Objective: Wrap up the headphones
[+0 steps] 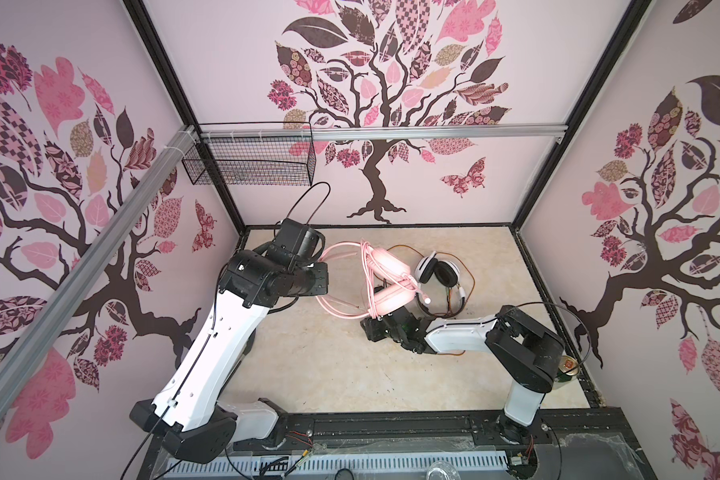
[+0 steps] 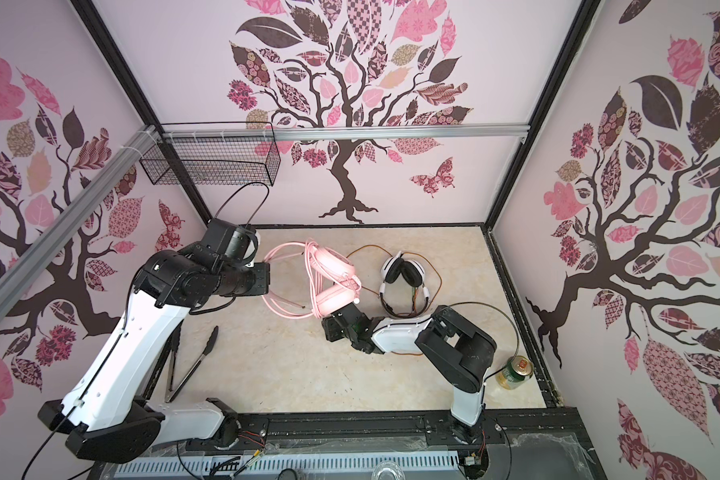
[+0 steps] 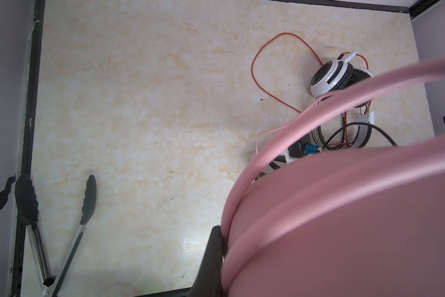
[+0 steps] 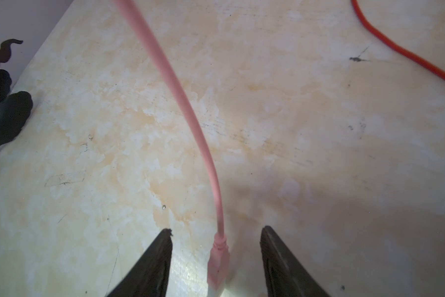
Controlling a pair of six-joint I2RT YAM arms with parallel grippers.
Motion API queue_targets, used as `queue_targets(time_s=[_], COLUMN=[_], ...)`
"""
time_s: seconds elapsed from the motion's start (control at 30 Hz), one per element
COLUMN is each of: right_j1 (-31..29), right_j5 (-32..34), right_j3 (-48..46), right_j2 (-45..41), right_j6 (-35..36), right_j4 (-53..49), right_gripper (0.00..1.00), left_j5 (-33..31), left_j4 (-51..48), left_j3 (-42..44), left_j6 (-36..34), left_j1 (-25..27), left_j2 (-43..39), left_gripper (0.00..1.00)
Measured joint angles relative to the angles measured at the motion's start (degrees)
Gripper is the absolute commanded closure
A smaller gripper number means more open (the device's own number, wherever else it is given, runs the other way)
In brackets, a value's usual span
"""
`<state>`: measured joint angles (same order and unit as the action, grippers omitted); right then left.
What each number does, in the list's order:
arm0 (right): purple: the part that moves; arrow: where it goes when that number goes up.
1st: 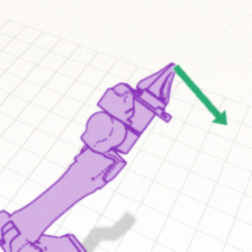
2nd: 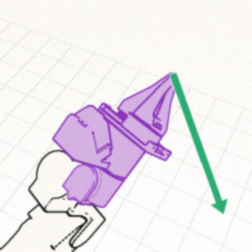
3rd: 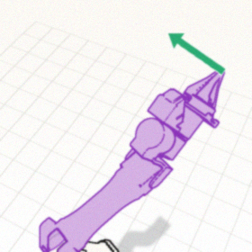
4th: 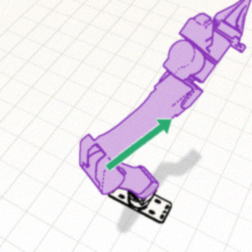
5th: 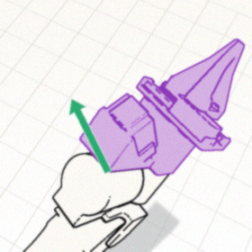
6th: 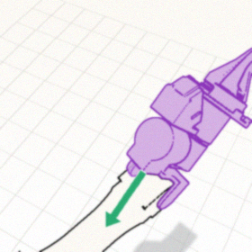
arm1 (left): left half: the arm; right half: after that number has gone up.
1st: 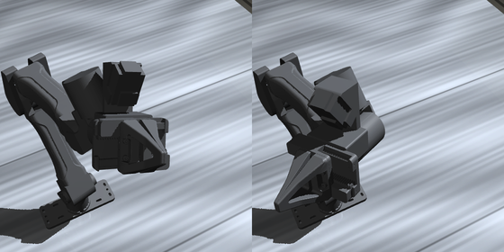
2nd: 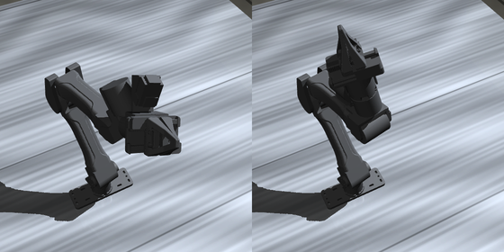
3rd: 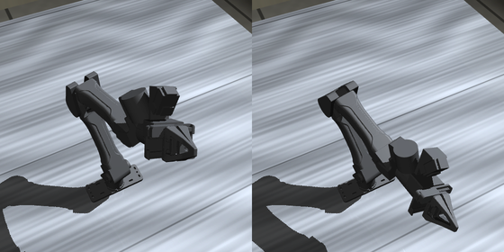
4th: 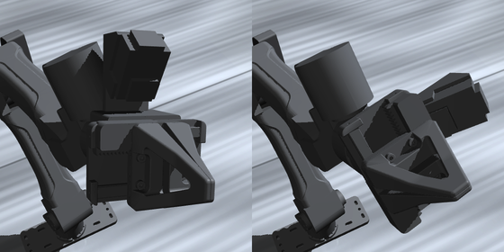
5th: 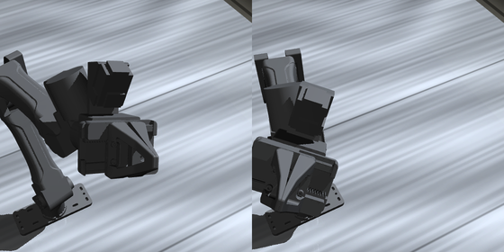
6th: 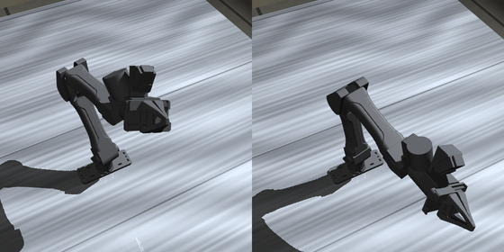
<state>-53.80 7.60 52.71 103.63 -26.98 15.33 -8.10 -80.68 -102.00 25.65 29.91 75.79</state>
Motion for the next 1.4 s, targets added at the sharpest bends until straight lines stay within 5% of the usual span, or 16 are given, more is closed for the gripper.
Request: queue_targets(time_s=[0.23,0.53,0.77,1.0,1.17,1.4], right_j1=[-3.1,-3.6,-4.1,-6.9,-10.4,-20.0], right_j5=[5.8,7.8,3.0,-8.2,-12.8,-10.9], right_j3=[2.5,2.4,-1.4,-12.4,-14.8,-8.7], right_j2=[2.7,4.2,2.0,-10.1,-22.8,-34.6], right_j6=[-3.6,-4.9,-0.1,6.8,11.8,15.8], right_j4=[-4.3,-6.0,-3.6,-5.6,-12.9,-29.4], right_gripper=[0.61,1.0,1.0,1.0,1.0,1.0], left_j5=[-0.4,-0.8,0.0,3.7,3.1,-3.8], left_j4=[0.0,0.0,0.9,6.2,9.7,13.3], left_j3=[0.0,0.0,0.0,0.1,1.6,7.6], left_j6=[0.0,0.0,0.0,1.9,3.3,3.9], left_j1=[0.0,0.0,-2.7,-9.9,-9.7,-9.7], left_j2=[0.0,0.0,0.3,2.6,3.8,4.5], left_gripper=[1.0,1.0,1.0,1.0,1.0,1.0])
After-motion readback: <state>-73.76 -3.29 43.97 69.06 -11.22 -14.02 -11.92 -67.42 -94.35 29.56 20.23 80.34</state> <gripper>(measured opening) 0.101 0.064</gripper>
